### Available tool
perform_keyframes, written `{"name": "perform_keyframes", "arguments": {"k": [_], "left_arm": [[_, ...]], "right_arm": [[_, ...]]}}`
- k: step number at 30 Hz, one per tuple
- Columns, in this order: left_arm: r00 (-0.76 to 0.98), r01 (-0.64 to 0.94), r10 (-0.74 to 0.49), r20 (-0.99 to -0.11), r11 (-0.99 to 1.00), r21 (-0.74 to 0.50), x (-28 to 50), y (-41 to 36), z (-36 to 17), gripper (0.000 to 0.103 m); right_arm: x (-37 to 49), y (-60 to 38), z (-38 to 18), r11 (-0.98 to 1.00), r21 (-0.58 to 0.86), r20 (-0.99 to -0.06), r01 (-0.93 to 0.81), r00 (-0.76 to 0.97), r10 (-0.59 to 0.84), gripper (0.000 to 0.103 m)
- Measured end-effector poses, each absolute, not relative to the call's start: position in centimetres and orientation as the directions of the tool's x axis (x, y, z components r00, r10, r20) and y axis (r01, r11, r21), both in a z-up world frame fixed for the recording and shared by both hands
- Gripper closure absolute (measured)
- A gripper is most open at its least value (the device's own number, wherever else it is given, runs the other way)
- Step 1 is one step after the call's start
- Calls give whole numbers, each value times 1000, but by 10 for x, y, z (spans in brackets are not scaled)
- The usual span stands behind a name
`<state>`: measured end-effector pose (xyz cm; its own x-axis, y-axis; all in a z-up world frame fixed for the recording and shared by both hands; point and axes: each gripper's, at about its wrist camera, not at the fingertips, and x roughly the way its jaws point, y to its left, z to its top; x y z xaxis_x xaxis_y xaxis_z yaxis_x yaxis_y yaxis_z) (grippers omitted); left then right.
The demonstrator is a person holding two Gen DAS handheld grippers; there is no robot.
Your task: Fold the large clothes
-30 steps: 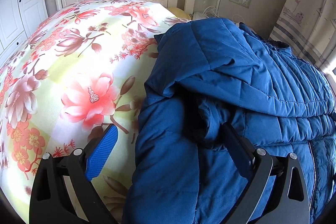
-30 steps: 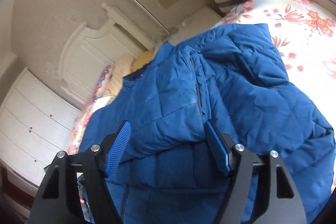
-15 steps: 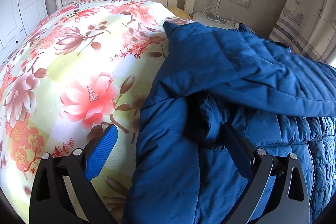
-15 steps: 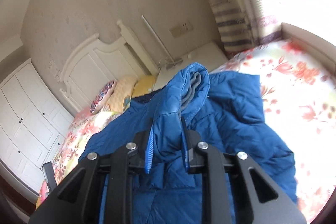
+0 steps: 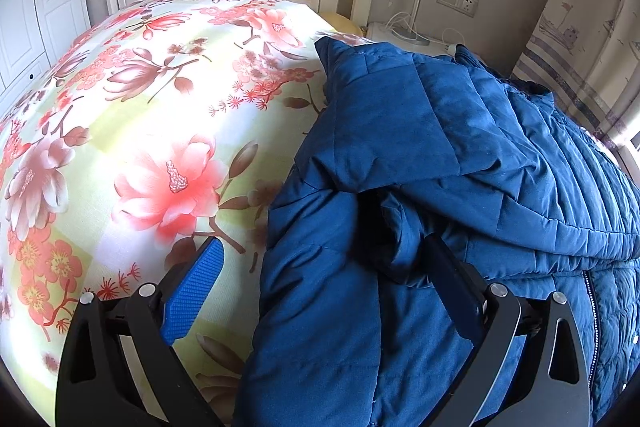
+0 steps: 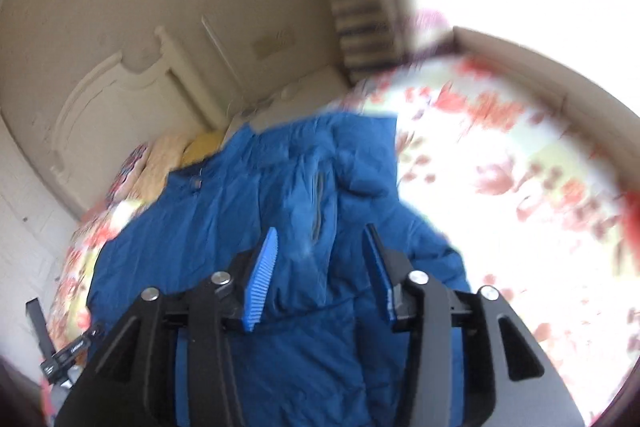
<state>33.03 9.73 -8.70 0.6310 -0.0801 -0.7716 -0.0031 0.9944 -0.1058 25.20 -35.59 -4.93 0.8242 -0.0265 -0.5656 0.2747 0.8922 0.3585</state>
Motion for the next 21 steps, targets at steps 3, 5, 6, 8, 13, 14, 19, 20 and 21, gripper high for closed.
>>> {"name": "perform_keyframes", "arguments": {"k": [3,5,6,8,13,14,19,20,21], "left_arm": [[633,-5,-75,-770,995,-100,329,97,-86,6],[635,-5,-72,-770,995,-97,329,96,-86,6],[635,-5,-70,-769,995,-95,329,96,-86,6],[638,-6,-71,-767,995,-96,329,97,-85,6],[798,-96,14,-602,990,-105,293,110,-52,15],[849,-107,14,-529,983,-147,281,115,-38,15],[851,47,-154,-502,975,-218,308,89,13,11],[834,90,-189,-519,973,-211,320,76,16,10],[818,120,-215,-533,971,-207,330,67,14,9]], "right_arm": [[270,-320,-35,959,228,-556,170,831,-15,52],[288,-300,-38,980,152,-579,126,815,-15,51],[299,-291,-46,988,98,-609,121,792,-36,51],[323,-285,-74,990,2,-718,140,690,-96,50],[326,-286,-97,994,-1,-737,106,672,-73,49],[325,-286,-98,994,3,-735,106,674,-70,49],[327,-291,-99,994,16,-731,106,680,-61,49],[326,-291,-100,994,22,-730,106,682,-56,49],[326,-292,-100,994,28,-729,106,683,-52,49]]}}
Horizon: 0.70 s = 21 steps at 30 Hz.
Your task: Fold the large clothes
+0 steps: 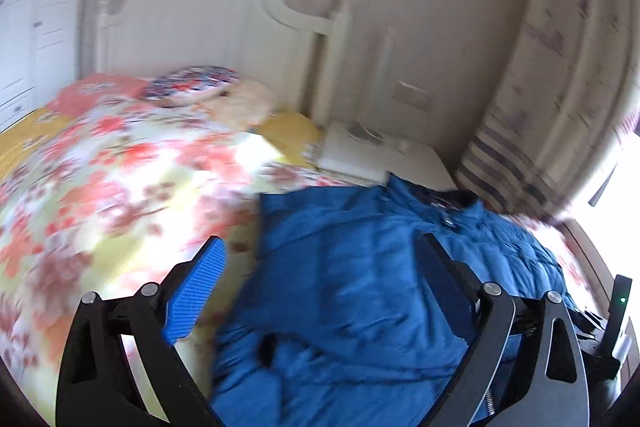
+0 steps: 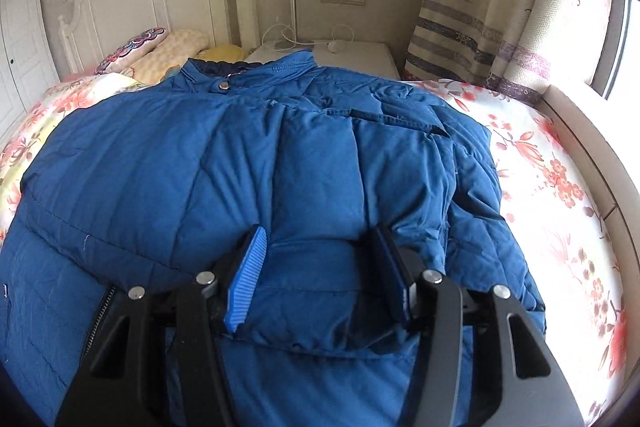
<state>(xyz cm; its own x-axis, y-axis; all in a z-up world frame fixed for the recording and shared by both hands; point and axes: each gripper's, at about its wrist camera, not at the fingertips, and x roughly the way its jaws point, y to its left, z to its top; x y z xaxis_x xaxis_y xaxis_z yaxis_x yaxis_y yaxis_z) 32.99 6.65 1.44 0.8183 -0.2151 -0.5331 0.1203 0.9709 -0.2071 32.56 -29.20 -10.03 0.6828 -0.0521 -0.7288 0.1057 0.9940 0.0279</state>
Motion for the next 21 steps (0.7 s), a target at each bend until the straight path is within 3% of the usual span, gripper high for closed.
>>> {"name": "perform_keyframes", "arguments": {"k": [5,8,10,12,14,16,19,21], "left_arm": [[654,125,-186,-734,982,-139,387,23,-58,8],[667,137,-81,-741,990,15,384,6,-72,6],[649,142,-87,-756,990,9,384,3,-60,6],[688,151,-116,-717,988,-15,385,4,-33,6],[731,151,-85,-677,988,40,399,-3,-16,6],[689,124,-44,-724,991,58,434,-2,-23,6],[561,78,-56,-826,997,-15,477,10,-62,4],[583,86,-53,-810,996,-3,476,9,-66,4]], "right_arm": [[323,-294,-100,994,48,-726,101,686,-34,48],[323,-294,-100,994,41,-727,101,685,-40,48],[323,-293,-100,994,39,-727,101,686,-41,48],[323,-294,-100,994,39,-727,101,686,-41,48],[323,-294,-100,994,35,-726,100,686,-43,48],[323,-294,-100,994,37,-726,99,687,-42,48],[324,-293,-100,995,45,-724,93,689,-32,48],[324,-292,-100,995,45,-723,89,690,-29,47]]}}
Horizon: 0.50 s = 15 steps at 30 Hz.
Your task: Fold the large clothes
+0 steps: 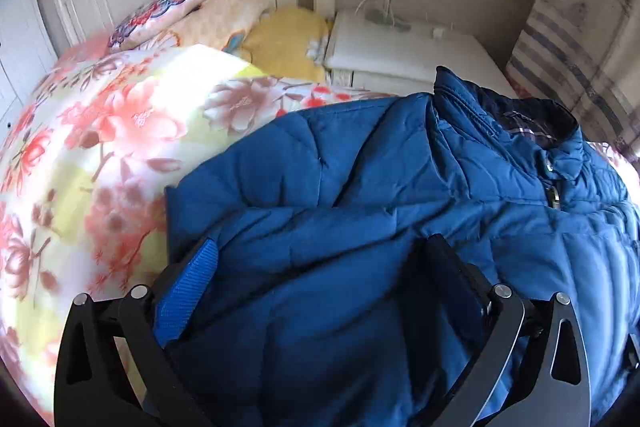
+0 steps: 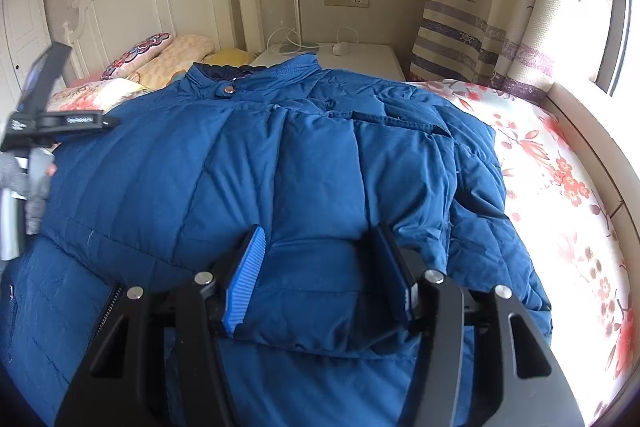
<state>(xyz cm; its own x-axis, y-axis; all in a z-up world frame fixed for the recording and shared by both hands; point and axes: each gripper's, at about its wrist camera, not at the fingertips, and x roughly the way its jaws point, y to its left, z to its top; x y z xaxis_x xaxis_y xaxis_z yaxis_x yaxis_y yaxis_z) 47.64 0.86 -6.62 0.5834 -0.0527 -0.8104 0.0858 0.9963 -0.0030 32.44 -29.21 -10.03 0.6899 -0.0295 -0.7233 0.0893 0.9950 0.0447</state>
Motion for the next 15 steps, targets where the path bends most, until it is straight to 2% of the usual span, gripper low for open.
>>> {"name": "perform_keyframes", "arguments": {"k": [4,7,9,13,14,15], "left_arm": [[599,67,15,-801,995,69,461,0,-52,5],[683,100,-75,-727,995,-9,424,-3,-21,5],[687,147,-103,-719,989,-1,402,-14,-17,5],[637,265,-81,-766,957,118,370,-46,-53,4],[669,268,-70,-740,951,153,366,-49,-64,4],[678,268,-85,-730,954,138,366,-47,-70,4]], "right_arm": [[324,-293,-100,994,66,-722,89,691,-13,47],[325,-294,-100,994,74,-721,85,693,-6,46],[325,-294,-100,994,75,-720,84,694,-5,46],[325,-294,-100,994,77,-720,83,694,-2,46],[325,-294,-100,994,78,-718,82,696,-1,45],[324,-294,-100,994,76,-718,81,696,-1,45]]}}
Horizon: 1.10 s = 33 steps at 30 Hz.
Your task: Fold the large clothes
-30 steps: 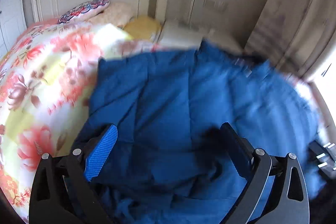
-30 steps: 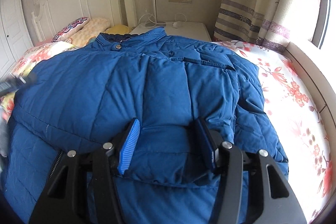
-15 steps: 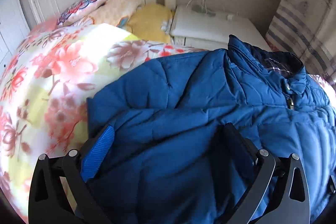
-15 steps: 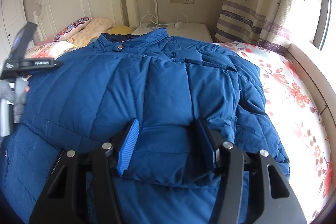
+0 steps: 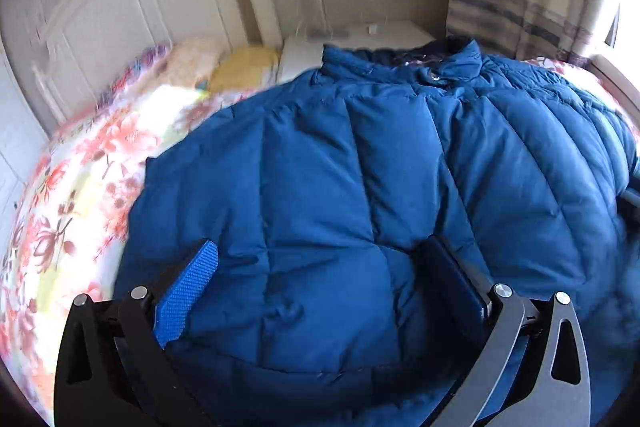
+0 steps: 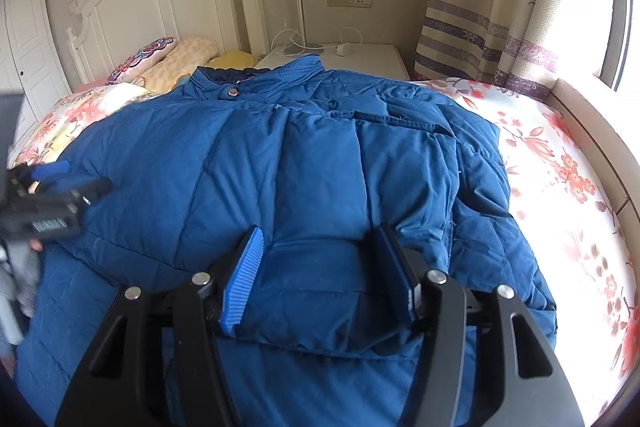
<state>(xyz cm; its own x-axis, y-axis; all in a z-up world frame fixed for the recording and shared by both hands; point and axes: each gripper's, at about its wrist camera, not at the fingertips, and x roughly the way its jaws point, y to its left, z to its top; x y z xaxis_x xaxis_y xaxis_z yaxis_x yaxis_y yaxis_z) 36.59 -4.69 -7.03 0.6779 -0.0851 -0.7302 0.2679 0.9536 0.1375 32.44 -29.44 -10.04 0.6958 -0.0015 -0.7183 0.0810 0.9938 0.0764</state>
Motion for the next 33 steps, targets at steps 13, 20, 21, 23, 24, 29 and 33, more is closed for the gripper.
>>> {"name": "perform_keyframes", "arguments": {"k": [13,20,21,23,24,29,33], "left_arm": [[657,271,-128,-743,960,74,375,-37,-73,4],[656,271,-131,-743,960,70,374,-37,-73,4],[657,271,-133,-743,960,68,374,-37,-72,4],[655,271,-136,-743,961,63,375,-36,-72,4],[655,271,-136,-743,960,64,375,-36,-72,4],[654,271,-137,-744,961,62,375,-36,-72,4],[654,271,-137,-744,960,61,374,-36,-72,4]], "right_arm": [[305,-266,-58,991,-56,-569,120,812,-131,37],[389,-274,-90,997,-60,-742,39,667,-70,35],[394,-277,-97,999,-44,-753,31,656,-54,28],[395,-277,-96,999,-30,-761,26,647,-40,26],[394,-276,-94,999,-27,-762,28,646,-39,26],[369,-301,-75,985,44,-691,167,717,-91,27],[377,-305,-97,988,19,-736,151,671,-88,25]]}}
